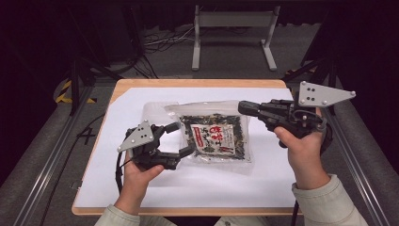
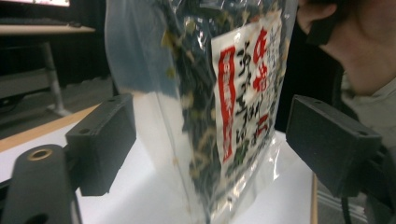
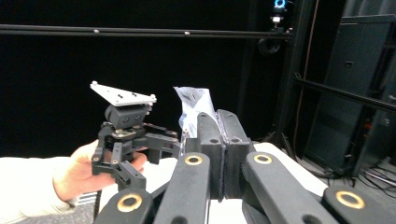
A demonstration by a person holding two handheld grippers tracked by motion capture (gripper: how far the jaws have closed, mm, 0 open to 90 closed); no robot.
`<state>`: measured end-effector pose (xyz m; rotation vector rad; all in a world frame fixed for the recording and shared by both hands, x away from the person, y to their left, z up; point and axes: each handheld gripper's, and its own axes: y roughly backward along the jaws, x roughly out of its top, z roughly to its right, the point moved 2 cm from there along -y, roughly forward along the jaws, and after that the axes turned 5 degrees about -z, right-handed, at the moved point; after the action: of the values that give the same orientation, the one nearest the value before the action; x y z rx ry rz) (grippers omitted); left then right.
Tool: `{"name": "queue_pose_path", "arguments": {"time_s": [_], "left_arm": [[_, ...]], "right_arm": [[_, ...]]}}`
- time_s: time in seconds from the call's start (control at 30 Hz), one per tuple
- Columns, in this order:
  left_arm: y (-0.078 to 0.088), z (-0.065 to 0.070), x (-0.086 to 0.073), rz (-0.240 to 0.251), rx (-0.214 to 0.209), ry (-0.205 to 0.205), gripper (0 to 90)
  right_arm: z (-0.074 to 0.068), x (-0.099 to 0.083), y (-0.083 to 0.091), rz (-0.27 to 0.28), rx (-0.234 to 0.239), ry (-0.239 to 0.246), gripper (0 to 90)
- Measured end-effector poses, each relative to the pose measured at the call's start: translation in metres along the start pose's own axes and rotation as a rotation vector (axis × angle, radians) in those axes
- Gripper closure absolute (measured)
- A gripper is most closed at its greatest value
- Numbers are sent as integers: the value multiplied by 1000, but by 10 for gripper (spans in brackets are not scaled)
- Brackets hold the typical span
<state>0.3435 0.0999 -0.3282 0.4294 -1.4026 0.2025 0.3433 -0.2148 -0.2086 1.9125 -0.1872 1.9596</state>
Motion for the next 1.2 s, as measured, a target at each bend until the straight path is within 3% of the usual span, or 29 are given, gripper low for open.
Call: {"name": "queue_pose_path", "arguments": {"time_s": [0.07, 0.33, 0.43, 0.57, 0.9, 1.2], "left_arm": [[-3, 0, 1, 5, -6, 17, 168], [-10, 2, 0, 12, -27, 8, 182], [-11, 3, -1, 55, -41, 8, 229], [-13, 4, -2, 55, -32, 7, 291], [-14, 4, -2, 45, -16, -4, 362], [-13, 7, -2, 48, 27, -41, 517]], "right_arm": [[-3, 0, -1, 7, 18, -4, 900], [-11, -1, -7, 17, 59, 0, 900], [-12, -3, -9, 25, 65, -2, 900], [-11, -5, -11, 31, 70, -17, 900], [-7, -11, -10, 42, 64, -33, 900], [-6, -17, -8, 18, 12, -8, 897]]}}
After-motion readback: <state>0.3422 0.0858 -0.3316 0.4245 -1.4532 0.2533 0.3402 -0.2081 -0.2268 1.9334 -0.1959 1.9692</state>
